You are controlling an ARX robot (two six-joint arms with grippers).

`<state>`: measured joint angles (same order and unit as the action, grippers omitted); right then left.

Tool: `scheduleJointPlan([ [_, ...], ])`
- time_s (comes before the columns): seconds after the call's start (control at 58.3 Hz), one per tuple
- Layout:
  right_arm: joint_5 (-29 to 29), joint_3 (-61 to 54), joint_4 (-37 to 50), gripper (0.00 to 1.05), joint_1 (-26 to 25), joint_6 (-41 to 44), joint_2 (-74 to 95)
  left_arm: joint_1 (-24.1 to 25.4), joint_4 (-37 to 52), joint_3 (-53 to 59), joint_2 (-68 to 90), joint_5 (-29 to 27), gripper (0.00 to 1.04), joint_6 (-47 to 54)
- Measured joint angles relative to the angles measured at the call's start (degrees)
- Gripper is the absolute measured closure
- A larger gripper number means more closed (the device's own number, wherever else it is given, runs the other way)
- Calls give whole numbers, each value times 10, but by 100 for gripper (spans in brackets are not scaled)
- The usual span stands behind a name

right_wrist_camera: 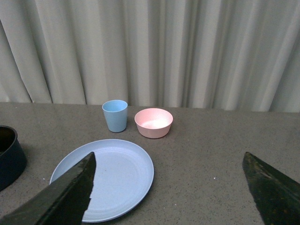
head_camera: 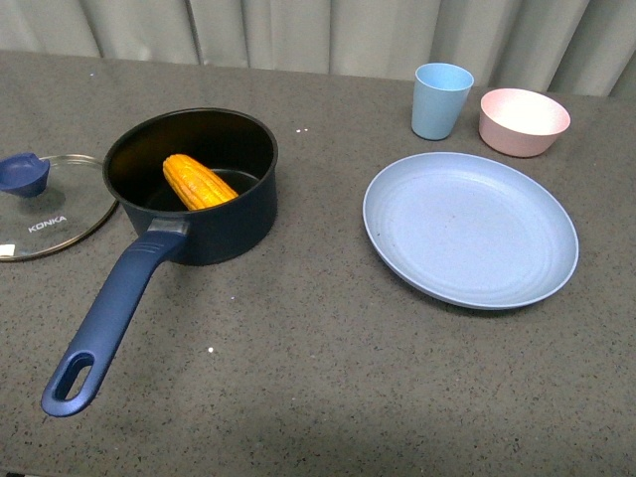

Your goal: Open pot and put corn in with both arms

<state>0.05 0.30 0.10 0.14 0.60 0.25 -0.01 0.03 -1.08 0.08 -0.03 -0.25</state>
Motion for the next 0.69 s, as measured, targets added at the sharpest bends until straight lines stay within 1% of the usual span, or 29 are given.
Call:
scheduleJointPlan([
  [0.034,0,0,0,7,0,-1,0,0,0,0,0,0,7,0],
  [0.086,0,0,0,10,0,-1,0,0,0,0,0,0,7,0],
  [0.686,0,0,0,9,0,-2,0,0,0,0,0,0,7,0],
])
